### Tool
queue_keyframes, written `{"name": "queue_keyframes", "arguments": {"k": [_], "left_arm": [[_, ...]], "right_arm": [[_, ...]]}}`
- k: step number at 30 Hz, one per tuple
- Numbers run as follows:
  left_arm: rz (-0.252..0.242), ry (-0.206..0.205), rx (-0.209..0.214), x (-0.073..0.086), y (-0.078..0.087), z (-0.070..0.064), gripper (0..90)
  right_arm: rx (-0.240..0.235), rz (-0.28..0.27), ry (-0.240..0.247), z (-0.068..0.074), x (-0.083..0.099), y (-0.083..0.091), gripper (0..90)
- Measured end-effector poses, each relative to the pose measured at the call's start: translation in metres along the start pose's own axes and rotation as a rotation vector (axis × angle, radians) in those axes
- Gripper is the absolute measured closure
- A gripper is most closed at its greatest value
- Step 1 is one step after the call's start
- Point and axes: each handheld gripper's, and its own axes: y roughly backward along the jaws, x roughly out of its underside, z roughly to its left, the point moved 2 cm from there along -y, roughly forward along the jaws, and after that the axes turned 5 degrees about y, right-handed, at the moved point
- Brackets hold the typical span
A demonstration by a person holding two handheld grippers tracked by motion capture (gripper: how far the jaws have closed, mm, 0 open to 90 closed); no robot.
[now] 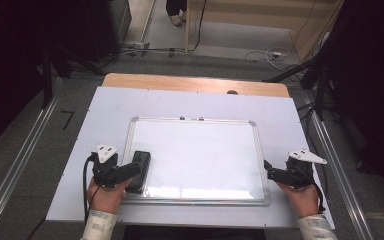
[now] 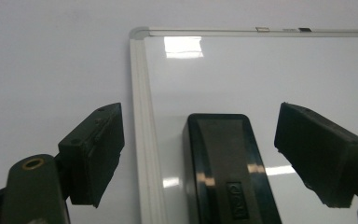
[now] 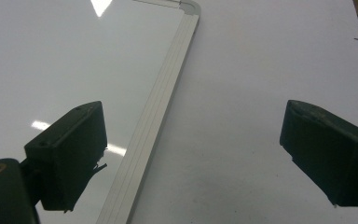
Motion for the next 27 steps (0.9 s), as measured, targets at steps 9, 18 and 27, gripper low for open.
{"name": "queue_keyframes", "arguments": {"k": [9,18,27], "left_arm": [[-0.025,0.009,-0.068,0.003,0.013,0.041,15.8],[-0.007,0.062,-0.121,0.01,0.019,0.078,15.9],[0.012,0.083,-0.137,0.014,0.019,0.093,15.9]], "right_arm": [[0.006,-0.008,-0.016,-0.007,0.004,0.008,5.8],[0.024,-0.021,-0.036,-0.017,0.013,0.022,5.8],[0.047,-0.018,-0.059,-0.027,0.021,0.028,5.8]]}}
